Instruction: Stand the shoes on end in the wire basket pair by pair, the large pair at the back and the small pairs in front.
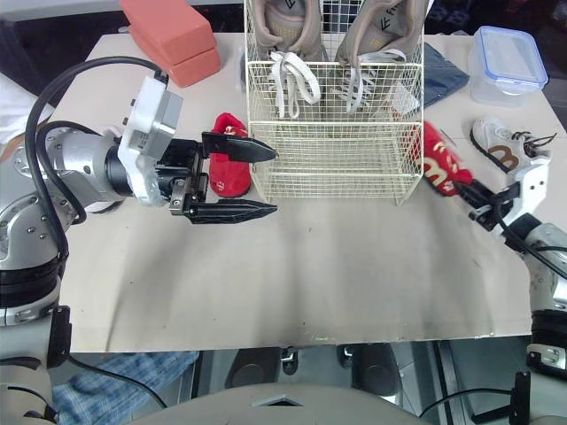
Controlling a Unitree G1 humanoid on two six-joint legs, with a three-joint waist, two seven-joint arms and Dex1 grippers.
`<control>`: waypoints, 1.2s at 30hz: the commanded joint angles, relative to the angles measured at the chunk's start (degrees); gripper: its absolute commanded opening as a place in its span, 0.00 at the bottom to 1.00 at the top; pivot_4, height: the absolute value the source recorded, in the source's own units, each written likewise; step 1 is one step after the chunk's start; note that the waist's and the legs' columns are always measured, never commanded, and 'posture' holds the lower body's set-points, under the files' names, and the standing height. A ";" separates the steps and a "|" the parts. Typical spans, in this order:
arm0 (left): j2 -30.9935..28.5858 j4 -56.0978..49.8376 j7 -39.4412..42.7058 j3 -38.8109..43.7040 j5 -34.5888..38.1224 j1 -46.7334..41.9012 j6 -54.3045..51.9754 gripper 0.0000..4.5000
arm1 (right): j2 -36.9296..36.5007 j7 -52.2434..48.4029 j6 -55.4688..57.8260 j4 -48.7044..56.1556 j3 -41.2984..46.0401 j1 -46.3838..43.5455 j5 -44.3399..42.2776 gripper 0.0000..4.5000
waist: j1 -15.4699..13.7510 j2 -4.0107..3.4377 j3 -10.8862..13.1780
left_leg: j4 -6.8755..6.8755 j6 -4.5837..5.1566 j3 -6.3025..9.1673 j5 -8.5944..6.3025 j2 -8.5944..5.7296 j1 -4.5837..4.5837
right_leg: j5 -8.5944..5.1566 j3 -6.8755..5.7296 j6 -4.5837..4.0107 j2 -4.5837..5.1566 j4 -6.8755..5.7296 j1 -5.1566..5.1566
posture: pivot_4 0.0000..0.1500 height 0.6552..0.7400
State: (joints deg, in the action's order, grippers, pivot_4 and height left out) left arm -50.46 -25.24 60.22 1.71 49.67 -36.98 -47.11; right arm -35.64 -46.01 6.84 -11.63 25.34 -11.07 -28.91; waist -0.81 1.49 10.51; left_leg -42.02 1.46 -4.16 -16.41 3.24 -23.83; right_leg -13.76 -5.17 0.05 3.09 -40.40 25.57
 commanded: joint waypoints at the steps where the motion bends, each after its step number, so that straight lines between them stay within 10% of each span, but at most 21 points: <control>1: -0.24 0.59 1.15 1.05 0.36 -1.79 0.36 1.00 | 1.46 0.07 -7.38 9.26 6.49 0.43 -4.76 0.01 | 0.04 -0.02 0.01 | 0.01 0.00 0.00 0.00 0.00 0.00 | 0.00 0.00 0.00 0.00 -0.01 0.00 | 1.00 0.36; 19: -1.97 6.60 10.90 1.62 -1.51 -4.10 1.28 1.00 | -7.86 -22.31 -56.40 15.37 -10.56 0.42 7.79 0.01 | 0.05 -0.10 0.04 | -0.02 0.00 -0.04 0.00 0.01 0.02 | -0.04 0.05 0.06 -0.04 0.01 0.01 | 1.00 0.36; 36: -0.68 7.63 15.04 -14.23 -15.20 -7.86 5.30 1.00 | -11.75 -25.05 -66.07 10.27 -30.11 -18.14 14.39 0.01 | -0.10 -0.10 0.06 | -0.08 -0.01 0.01 0.00 0.00 -0.05 | -0.01 -0.04 -0.01 -0.03 0.00 0.02 | 1.00 0.36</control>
State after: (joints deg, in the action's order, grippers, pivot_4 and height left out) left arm -51.11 -17.35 74.14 -12.19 35.36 -43.13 -42.43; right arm -47.59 -72.90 -58.11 -2.33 -4.79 -27.89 -14.41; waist -0.91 1.39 10.58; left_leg -42.10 1.46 -4.16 -16.41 3.24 -23.87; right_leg -13.75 -5.20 0.00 3.06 -40.41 25.60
